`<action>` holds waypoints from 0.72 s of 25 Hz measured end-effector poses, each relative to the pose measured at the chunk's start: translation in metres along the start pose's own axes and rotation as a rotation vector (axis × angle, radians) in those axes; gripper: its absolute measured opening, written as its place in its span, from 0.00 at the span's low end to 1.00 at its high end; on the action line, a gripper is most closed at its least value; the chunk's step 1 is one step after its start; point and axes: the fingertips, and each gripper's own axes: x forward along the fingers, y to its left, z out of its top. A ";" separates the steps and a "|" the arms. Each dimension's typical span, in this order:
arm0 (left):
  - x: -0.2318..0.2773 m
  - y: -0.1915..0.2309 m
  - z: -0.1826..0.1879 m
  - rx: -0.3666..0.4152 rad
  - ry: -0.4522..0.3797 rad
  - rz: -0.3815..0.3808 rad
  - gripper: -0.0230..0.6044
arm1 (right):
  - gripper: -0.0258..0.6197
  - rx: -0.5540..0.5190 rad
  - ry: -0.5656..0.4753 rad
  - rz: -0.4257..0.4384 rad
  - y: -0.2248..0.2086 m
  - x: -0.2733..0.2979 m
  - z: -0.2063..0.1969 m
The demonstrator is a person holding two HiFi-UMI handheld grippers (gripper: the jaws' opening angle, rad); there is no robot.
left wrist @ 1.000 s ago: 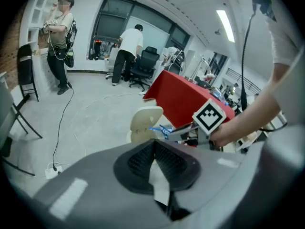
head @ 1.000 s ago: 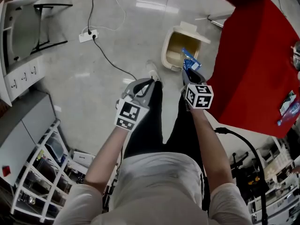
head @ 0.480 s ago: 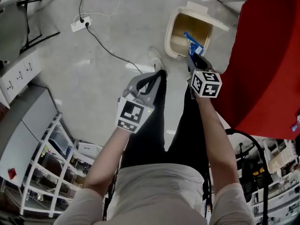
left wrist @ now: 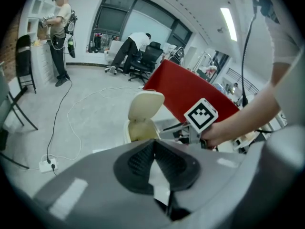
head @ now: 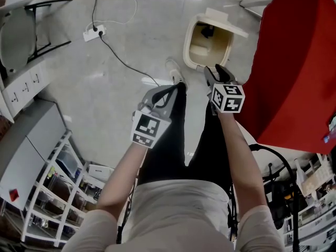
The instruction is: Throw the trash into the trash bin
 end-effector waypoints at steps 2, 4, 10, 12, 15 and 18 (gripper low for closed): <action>-0.002 -0.001 0.008 0.005 -0.011 0.011 0.04 | 0.33 -0.010 -0.013 0.008 0.004 -0.011 0.007; -0.009 -0.006 0.017 0.006 -0.017 0.017 0.04 | 0.30 -0.024 -0.022 0.011 0.009 -0.026 0.014; -0.050 -0.035 0.049 0.016 -0.027 0.014 0.04 | 0.23 -0.082 -0.063 0.007 0.035 -0.086 0.046; -0.063 -0.045 0.060 0.021 -0.033 0.005 0.04 | 0.21 -0.100 -0.082 0.014 0.045 -0.109 0.059; -0.082 -0.060 0.076 0.039 -0.036 -0.006 0.04 | 0.19 -0.127 -0.104 0.020 0.057 -0.143 0.071; -0.099 -0.074 0.090 0.091 -0.031 -0.011 0.04 | 0.15 -0.142 -0.129 0.031 0.069 -0.176 0.080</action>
